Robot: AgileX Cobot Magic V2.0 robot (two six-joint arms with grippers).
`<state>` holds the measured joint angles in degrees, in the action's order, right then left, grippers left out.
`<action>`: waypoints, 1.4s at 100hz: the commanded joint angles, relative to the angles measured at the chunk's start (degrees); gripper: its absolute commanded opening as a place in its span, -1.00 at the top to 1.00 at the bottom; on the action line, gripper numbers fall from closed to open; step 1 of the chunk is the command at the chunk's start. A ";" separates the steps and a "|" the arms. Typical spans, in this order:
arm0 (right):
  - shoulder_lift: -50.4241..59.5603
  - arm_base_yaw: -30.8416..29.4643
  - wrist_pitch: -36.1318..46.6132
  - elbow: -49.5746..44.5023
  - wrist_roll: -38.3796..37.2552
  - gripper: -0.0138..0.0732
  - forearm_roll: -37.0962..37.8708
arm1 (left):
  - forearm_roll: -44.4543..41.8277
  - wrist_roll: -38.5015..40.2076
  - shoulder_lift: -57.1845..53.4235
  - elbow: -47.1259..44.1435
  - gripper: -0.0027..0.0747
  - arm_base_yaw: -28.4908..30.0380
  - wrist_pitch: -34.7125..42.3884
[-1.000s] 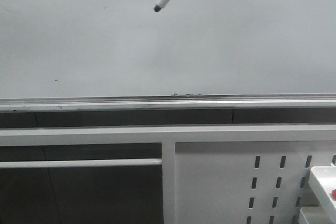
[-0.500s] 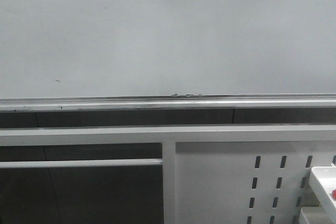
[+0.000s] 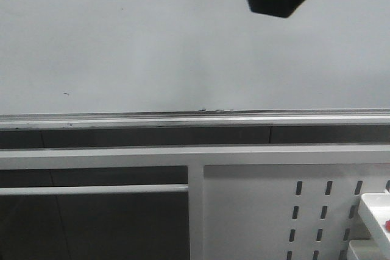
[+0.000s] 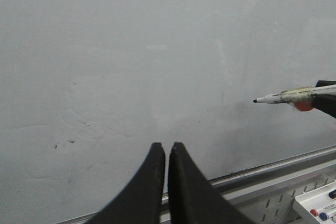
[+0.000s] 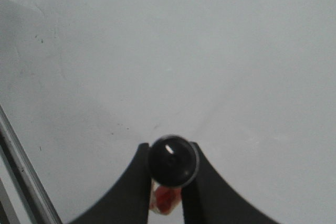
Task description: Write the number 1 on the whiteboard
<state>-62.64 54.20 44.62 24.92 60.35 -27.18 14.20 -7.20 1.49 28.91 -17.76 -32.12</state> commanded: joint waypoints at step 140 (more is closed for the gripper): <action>-14.65 -10.68 2.10 1.98 -8.66 0.84 -1.32 | 1.48 0.22 0.76 0.93 0.98 0.25 3.99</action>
<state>-76.24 44.83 40.67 25.21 51.68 -25.02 14.75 -7.16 1.36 28.77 -17.71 -32.24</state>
